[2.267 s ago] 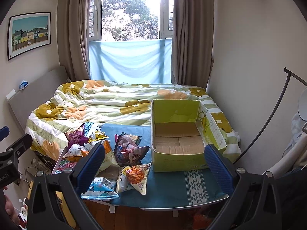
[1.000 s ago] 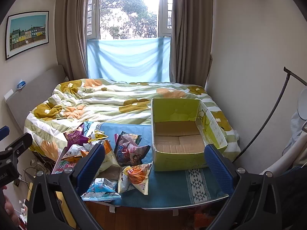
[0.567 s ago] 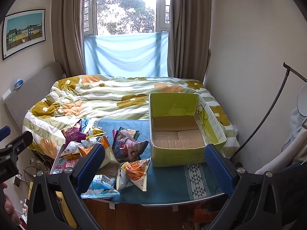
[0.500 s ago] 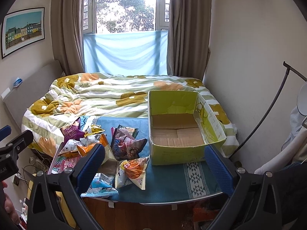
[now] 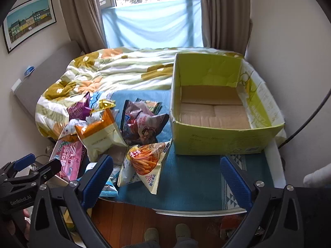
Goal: Organize snacks
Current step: 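Grasp the blue-white snack bag with the left tool while the right grasps the fries-print bag, then carry both bags over the yellow box and open both tools to drop them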
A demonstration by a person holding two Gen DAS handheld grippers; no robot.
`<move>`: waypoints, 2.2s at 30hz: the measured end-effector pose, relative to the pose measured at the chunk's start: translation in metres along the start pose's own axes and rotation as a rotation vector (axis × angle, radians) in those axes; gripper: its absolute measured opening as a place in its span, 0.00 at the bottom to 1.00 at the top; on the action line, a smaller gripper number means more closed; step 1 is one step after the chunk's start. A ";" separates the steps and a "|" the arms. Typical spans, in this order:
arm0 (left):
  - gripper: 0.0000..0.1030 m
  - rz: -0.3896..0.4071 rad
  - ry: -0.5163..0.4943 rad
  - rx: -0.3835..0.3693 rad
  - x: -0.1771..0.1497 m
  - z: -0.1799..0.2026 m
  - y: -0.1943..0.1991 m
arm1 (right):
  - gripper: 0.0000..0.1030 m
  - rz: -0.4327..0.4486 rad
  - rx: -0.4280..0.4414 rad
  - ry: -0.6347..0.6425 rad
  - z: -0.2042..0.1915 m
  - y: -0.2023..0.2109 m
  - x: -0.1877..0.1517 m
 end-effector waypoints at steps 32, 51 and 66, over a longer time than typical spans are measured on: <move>0.61 -0.232 0.032 0.065 -0.030 0.019 -0.102 | 0.90 -0.269 0.272 -0.022 -0.006 -0.154 -0.023; 0.53 -0.203 -0.025 0.018 -0.023 0.011 -0.080 | 0.59 -0.232 0.256 -0.048 -0.014 -0.126 -0.031; 0.51 -0.071 -0.034 -0.012 0.001 0.027 -0.001 | 0.59 -0.127 0.225 -0.013 -0.005 -0.055 -0.013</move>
Point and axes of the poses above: each gripper's, at about its wrist camera, not at the fingertips, and y roughly against the way its jaws point, z to its right, x to its top, the point moved 2 cm from there along -y, roughly the way its jaws point
